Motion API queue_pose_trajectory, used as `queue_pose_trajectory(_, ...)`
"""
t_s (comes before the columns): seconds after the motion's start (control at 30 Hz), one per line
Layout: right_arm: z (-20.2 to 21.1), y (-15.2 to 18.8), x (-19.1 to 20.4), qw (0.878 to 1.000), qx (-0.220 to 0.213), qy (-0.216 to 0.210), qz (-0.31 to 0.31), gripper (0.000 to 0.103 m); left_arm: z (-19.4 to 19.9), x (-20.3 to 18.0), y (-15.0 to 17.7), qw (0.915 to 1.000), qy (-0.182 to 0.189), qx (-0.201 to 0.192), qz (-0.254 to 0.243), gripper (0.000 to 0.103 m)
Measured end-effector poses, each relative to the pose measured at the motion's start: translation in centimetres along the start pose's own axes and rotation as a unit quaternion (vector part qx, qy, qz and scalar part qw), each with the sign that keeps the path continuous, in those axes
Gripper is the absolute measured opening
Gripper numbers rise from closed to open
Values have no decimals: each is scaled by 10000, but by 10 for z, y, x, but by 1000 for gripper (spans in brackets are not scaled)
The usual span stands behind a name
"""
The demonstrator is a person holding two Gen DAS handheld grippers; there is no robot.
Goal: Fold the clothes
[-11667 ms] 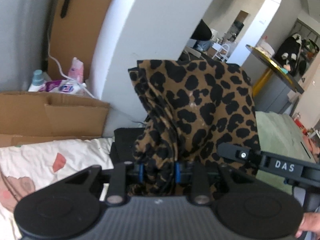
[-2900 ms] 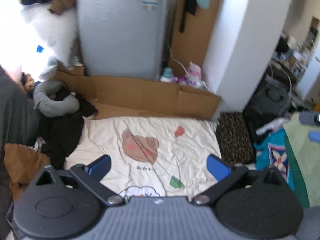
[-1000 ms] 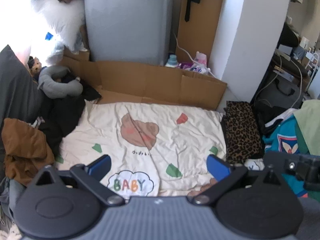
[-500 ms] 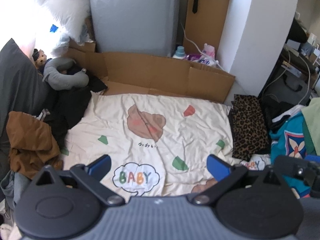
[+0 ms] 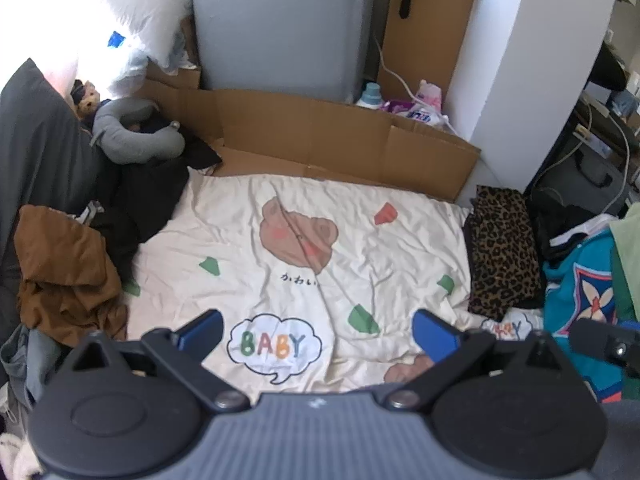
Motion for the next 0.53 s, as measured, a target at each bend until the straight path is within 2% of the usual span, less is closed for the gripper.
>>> queue_pose_trajectory(0.53, 0, -1, -3, 10000, -11, 32, -12, 102, 4, 3, -1, 9999, -13, -146, 63, 101)
Point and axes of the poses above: each gripper's, at about its wrist camera, not at the fingertips, and z roughly against the way its jaws point, x to its left, y to its underside, the point moved 5 cm from there along -z, roughly the way its jaws point, and after that the axes turned 12 degrees about y, right-handed, at the moved point
